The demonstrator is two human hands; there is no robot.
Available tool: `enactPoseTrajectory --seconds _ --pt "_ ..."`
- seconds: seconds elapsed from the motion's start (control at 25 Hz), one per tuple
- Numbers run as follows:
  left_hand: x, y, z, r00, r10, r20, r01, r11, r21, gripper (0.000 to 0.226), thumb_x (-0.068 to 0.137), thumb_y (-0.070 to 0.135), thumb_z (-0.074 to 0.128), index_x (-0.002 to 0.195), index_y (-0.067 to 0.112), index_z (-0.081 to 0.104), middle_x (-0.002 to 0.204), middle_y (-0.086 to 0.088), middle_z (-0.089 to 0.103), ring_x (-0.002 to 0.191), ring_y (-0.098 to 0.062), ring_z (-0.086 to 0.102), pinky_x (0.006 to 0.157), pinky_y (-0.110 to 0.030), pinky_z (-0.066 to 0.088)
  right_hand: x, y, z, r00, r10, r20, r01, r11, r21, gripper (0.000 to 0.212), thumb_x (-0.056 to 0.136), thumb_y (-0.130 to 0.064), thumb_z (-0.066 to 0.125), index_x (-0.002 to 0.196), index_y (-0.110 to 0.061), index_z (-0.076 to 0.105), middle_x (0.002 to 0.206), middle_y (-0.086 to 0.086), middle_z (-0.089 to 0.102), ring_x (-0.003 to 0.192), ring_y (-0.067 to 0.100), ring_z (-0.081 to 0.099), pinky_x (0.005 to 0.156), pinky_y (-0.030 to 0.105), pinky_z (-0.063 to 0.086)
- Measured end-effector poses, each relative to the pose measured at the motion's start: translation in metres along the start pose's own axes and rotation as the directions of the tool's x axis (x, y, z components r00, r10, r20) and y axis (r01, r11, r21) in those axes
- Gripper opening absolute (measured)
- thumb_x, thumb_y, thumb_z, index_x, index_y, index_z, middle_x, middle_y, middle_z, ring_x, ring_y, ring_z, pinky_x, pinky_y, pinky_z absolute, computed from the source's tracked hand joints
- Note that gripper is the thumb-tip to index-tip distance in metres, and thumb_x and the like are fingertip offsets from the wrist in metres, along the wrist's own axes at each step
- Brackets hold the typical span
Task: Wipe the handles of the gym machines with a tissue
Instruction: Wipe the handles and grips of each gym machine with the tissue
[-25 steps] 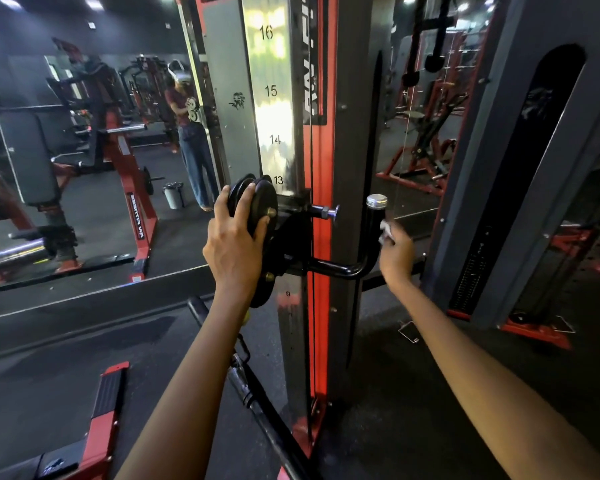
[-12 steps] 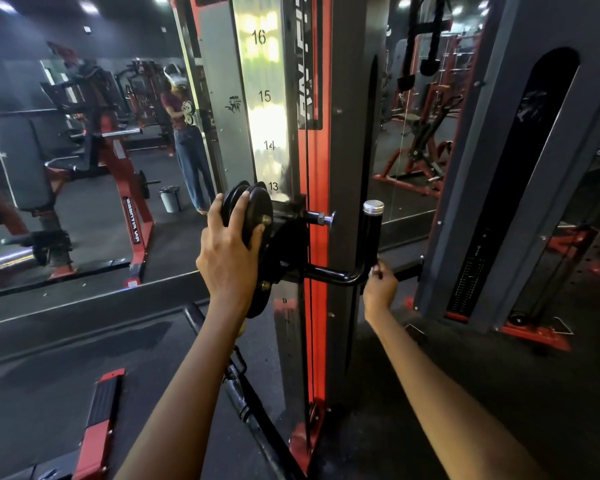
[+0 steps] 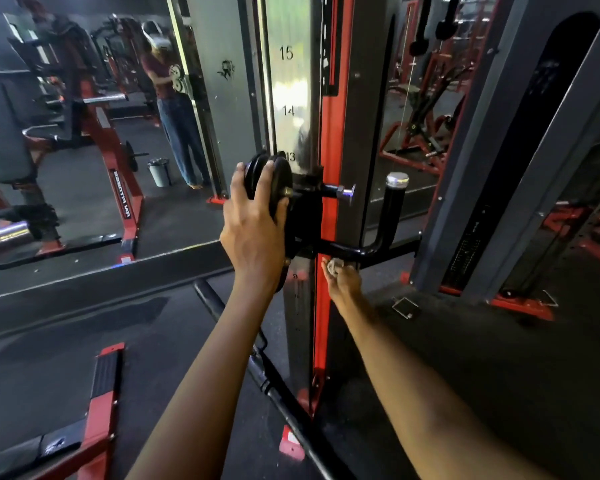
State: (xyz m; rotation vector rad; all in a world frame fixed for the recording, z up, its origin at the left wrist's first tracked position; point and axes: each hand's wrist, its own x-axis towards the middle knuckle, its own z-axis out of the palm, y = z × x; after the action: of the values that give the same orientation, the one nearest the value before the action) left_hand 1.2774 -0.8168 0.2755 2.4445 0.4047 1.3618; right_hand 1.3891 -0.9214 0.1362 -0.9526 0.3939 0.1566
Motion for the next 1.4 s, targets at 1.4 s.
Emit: enactPoseTrajectory --seconds 1.4 --pt "-0.254 0.292 0.001 0.593 0.439 0.675 -0.443 0.878 -0.181 0.053 0.099 0.029 0.043 0.149 0.015 0.032 0.153 -0.008 0.036 0.143 -0.025 0.027 0.118 -0.040 0.020 -0.239 -0.265 -0.378 0.784 -0.591 0.187 -0.066 -0.380 -0.923 0.029 0.086 0.006 0.054 0.114 0.002 0.058 0.120 0.018 0.052 0.106 0.035 0.058 0.087 0.039 0.048"
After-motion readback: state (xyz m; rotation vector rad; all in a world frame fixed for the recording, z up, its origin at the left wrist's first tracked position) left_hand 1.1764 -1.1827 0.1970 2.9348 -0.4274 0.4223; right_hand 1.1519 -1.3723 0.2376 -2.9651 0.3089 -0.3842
